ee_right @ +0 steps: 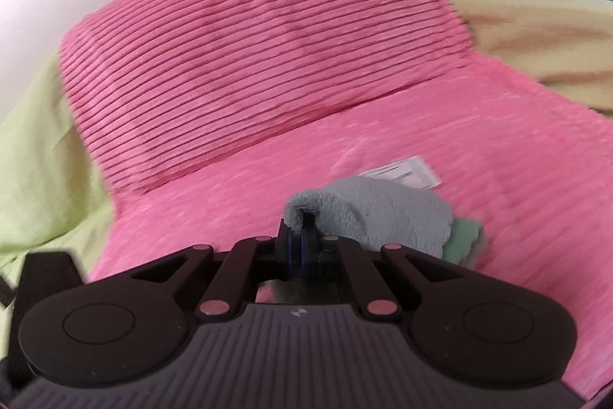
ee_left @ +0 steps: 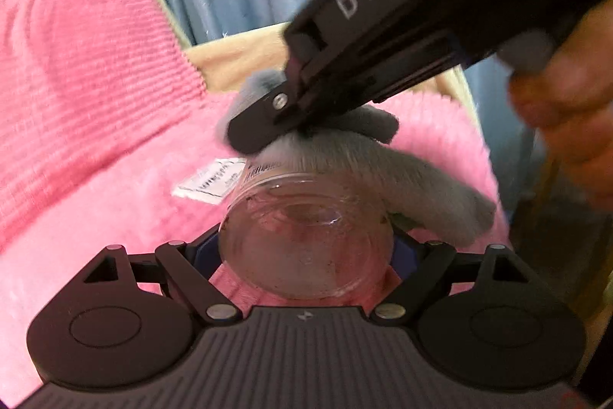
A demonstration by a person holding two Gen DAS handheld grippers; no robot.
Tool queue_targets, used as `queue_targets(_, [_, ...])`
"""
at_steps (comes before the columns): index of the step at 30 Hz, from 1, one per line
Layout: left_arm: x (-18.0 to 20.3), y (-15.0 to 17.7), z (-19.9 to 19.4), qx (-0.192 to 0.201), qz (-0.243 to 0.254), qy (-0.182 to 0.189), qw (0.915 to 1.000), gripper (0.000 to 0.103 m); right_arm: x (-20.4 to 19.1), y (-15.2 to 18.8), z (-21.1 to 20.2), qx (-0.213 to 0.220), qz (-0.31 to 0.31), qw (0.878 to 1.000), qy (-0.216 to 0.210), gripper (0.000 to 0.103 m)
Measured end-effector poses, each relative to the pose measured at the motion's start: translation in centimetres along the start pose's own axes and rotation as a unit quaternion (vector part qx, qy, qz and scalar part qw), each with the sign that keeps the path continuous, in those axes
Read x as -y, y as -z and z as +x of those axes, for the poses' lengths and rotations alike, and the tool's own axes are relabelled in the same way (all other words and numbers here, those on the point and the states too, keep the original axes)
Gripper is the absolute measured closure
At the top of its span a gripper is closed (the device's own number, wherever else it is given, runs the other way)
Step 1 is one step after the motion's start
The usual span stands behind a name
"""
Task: Clean container
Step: 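Hold the jar base-up with the left gripper while the right gripper rubs the cloth over its base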
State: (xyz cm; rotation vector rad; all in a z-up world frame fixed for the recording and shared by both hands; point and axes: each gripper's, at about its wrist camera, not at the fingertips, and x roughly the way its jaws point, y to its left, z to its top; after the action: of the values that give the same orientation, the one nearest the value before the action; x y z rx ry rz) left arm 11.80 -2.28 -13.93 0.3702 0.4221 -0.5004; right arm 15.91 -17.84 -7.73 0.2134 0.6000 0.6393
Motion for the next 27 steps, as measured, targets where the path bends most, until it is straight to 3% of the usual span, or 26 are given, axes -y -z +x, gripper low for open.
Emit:
queue_targets(7, [-0.2,0.0,0.0,0.000,0.000,0.000,1.0000,0.017,0.0,0.2,0.1,0.001,0.001,1.000,0.003,0.102])
queue_targets(17, [-2.8,0.3,-0.4,0.004,-0.095,0.050,0.9942,0.017,0.5,0.1,1.1,0.010,0.008,1.000,0.027,0.102])
queue_targets(22, [-2.0,0.2,-0.6,0.007,-0.060,0.030,0.9977,0.018,0.7,0.0,1.4,0.013,0.011,0.999,0.037,0.102])
queue_targets(27, [-0.5,0.2,-0.6,0.000,0.014,-0.011,0.9998,0.017,-1.5,0.7,-0.1,0.000,-0.016,1.000,0.000,0.102])
